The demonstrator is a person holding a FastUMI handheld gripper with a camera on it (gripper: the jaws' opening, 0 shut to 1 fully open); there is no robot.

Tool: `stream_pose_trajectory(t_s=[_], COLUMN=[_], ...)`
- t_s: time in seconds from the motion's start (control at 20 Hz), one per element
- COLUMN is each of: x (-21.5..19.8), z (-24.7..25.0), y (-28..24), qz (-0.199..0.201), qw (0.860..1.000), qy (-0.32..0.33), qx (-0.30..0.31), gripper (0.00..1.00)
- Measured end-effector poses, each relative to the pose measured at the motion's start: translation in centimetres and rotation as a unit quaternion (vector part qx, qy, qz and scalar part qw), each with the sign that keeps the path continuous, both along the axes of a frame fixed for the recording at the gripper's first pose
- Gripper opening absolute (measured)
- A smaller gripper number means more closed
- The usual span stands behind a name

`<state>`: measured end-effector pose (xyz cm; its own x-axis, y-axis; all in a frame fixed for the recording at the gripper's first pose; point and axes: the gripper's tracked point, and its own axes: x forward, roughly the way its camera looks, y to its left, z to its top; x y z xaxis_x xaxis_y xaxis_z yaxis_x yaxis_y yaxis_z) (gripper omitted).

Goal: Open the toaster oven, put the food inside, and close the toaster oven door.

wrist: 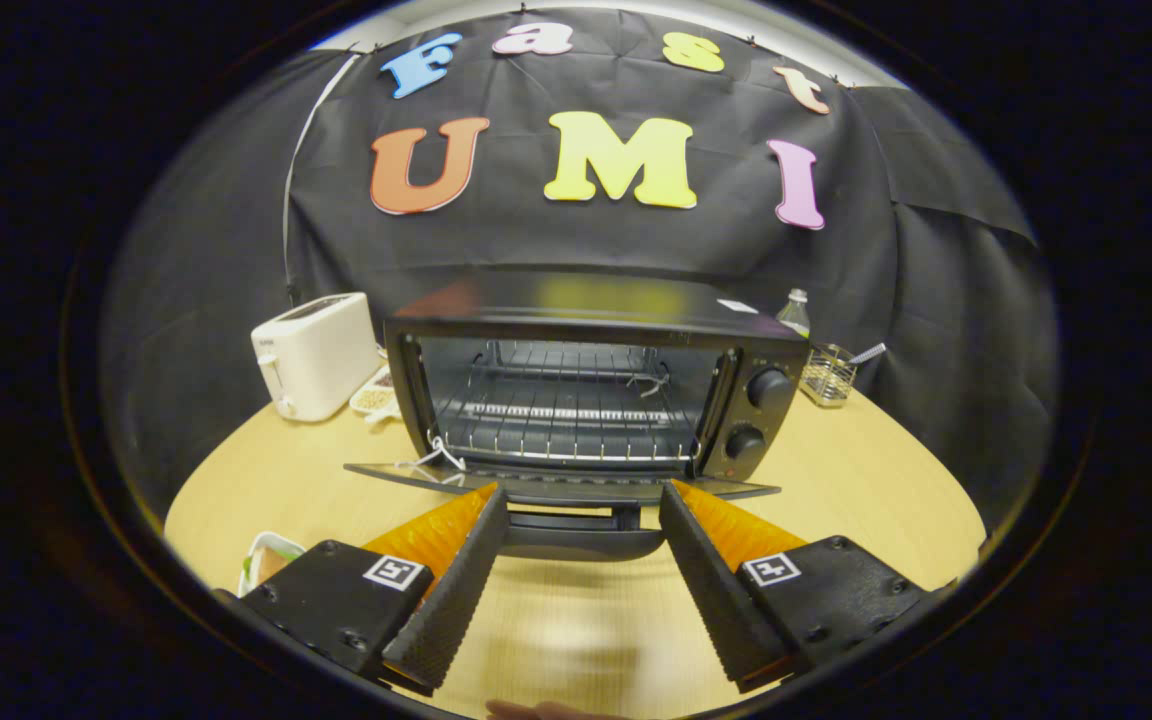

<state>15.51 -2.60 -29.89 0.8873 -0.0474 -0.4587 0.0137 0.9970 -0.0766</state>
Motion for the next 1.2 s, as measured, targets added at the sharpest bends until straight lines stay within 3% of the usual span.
stream_pose_trajectory(t_s=[0.35, 0.4, 0.55, 0.7, 0.85, 0.95, 1.05, 1.2], x=[-1.4, -0.6, -1.7, -3.0, -5.0, -6.8, -8.7, -10.2], z=[-6.2, -5.6, -4.7, -4.1, -1.8, -0.7, -0.2, -0.1], y=[-1.0, -0.9, -0.7, 0.8, 4.1, 6.7, 9.0, 11.2], qz=[-0.018, -0.015, -0.001, 0.040, 0.110, 0.166, 0.226, 0.270], qw=[0.995, 0.996, 0.997, 0.990, 0.966, 0.940, 0.916, 0.896], qy=[0.063, 0.042, 0.047, 0.078, 0.110, 0.153, 0.189, 0.212], qx=[0.073, 0.079, 0.065, 0.115, 0.205, 0.254, 0.272, 0.280], gripper=[1.00, 1.00, 1.00, 0.99, 0.98, 0.95, 0.94, 0.93])
